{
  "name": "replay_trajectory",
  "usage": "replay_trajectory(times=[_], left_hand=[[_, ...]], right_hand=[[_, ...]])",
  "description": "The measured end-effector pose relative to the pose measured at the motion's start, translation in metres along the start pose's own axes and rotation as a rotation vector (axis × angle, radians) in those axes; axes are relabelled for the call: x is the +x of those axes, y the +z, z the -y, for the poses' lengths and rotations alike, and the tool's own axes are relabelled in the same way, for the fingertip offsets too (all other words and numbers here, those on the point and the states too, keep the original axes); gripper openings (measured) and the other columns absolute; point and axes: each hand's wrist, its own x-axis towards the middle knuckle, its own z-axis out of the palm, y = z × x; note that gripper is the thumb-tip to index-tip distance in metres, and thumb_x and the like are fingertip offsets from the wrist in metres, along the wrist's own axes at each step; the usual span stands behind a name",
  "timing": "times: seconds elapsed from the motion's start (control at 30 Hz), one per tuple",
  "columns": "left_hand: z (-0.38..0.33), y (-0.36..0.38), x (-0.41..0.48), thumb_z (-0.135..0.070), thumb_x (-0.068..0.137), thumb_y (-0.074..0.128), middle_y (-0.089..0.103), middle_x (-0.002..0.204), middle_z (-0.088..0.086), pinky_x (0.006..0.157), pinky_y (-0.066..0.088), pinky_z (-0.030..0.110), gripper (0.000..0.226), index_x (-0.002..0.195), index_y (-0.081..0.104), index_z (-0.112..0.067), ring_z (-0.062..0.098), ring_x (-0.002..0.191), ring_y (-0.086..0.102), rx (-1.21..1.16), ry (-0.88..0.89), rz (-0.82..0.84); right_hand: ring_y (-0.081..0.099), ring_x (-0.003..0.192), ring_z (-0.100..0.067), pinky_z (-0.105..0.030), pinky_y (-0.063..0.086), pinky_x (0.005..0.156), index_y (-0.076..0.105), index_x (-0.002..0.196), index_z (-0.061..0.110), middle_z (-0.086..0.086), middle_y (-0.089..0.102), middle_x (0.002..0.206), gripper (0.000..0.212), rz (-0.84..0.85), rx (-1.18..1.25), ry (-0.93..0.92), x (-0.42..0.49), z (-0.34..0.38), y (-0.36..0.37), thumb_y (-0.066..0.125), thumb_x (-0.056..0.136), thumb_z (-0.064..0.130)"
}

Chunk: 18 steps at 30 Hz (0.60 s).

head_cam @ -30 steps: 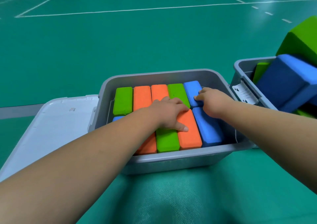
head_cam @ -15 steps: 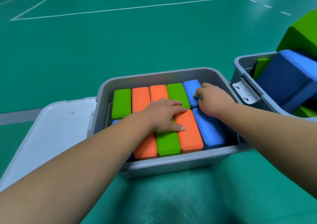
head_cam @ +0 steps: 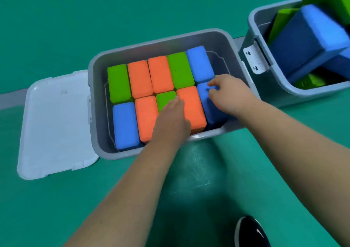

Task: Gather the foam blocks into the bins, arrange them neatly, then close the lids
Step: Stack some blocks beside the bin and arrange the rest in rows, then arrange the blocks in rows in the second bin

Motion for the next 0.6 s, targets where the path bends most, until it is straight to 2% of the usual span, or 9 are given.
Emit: replay_trajectory(times=[0.07,0.13,0.17,0.23,0.33,0.4,0.47,0.53,0.6], left_hand=[[-0.020,-0.006,-0.035,-0.007,0.094,0.055,0.042,0.161,0.012,0.123,0.022,0.031,0.059,0.153,0.047,-0.007,0.027,0.149,0.037,-0.110,-0.022,-0.002],[-0.043,-0.016,-0.070,-0.009,0.095,0.057,0.058,0.145,0.010,0.114,0.032,0.030,0.048,0.143,0.059,-0.010,0.027,0.135,0.050,-0.183,-0.040,-0.012],[-0.056,-0.020,-0.085,-0.011,0.095,0.057,0.061,0.139,0.007,0.108,0.035,0.028,0.043,0.138,0.063,-0.013,0.024,0.129,0.054,-0.224,-0.071,0.004],[-0.084,-0.032,-0.104,-0.015,0.095,0.056,0.062,0.134,0.002,0.103,0.039,0.026,0.040,0.134,0.064,-0.017,0.019,0.122,0.056,-0.279,-0.137,0.062],[-0.127,-0.052,-0.111,-0.017,0.095,0.055,0.062,0.136,-0.002,0.107,0.045,0.032,0.042,0.137,0.062,-0.022,0.016,0.124,0.059,-0.292,-0.164,0.127],[-0.156,-0.067,-0.103,-0.018,0.096,0.054,0.064,0.136,-0.005,0.104,0.048,0.033,0.041,0.135,0.064,-0.024,0.016,0.122,0.060,-0.289,-0.167,0.166],[-0.187,-0.084,-0.089,-0.020,0.096,0.055,0.066,0.131,-0.006,0.097,0.051,0.033,0.035,0.129,0.067,-0.026,0.017,0.116,0.062,-0.267,-0.168,0.181],[-0.220,-0.098,-0.073,-0.022,0.096,0.055,0.069,0.122,-0.007,0.090,0.054,0.034,0.030,0.122,0.069,-0.027,0.018,0.105,0.065,-0.268,-0.145,0.187],[-0.251,-0.112,-0.057,-0.023,0.096,0.056,0.070,0.115,-0.013,0.079,0.052,0.027,0.026,0.116,0.070,-0.031,0.011,0.093,0.064,-0.265,-0.106,0.202]], right_hand=[[0.057,0.127,-0.019,-0.030,0.043,0.106,0.069,0.130,0.021,0.001,0.059,0.142,0.037,-0.029,0.086,0.036,-0.033,-0.009,-0.016,0.053,0.096,0.021],[0.064,0.098,-0.014,-0.024,0.048,0.083,0.071,0.123,0.024,0.001,0.067,0.121,0.034,-0.038,0.126,0.080,-0.062,-0.017,-0.034,0.053,0.095,0.023],[0.063,0.086,-0.012,-0.023,0.047,0.073,0.072,0.119,0.025,0.002,0.068,0.109,0.031,-0.039,0.141,0.108,-0.075,-0.019,-0.044,0.053,0.094,0.024],[0.061,0.082,-0.016,-0.023,0.043,0.069,0.073,0.111,0.023,0.004,0.066,0.096,0.026,-0.013,0.159,0.156,-0.096,-0.024,-0.066,0.053,0.093,0.022],[0.057,0.074,-0.017,-0.024,0.041,0.068,0.072,0.106,0.022,0.009,0.059,0.078,0.022,0.063,0.179,0.193,-0.112,-0.031,-0.100,0.054,0.094,0.022],[0.054,0.068,-0.016,-0.023,0.040,0.065,0.072,0.105,0.023,0.007,0.058,0.077,0.020,0.076,0.198,0.201,-0.115,-0.038,-0.126,0.055,0.094,0.024],[0.054,0.072,-0.019,-0.024,0.042,0.069,0.071,0.107,0.024,0.001,0.060,0.088,0.020,0.067,0.223,0.207,-0.115,-0.045,-0.152,0.056,0.094,0.027],[0.056,0.073,-0.019,-0.025,0.044,0.071,0.072,0.109,0.022,-0.002,0.065,0.096,0.022,0.052,0.231,0.216,-0.114,-0.055,-0.181,0.056,0.095,0.026],[0.057,0.080,-0.019,-0.026,0.043,0.073,0.071,0.114,0.021,-0.002,0.067,0.104,0.024,0.036,0.241,0.230,-0.111,-0.066,-0.210,0.055,0.096,0.026]])
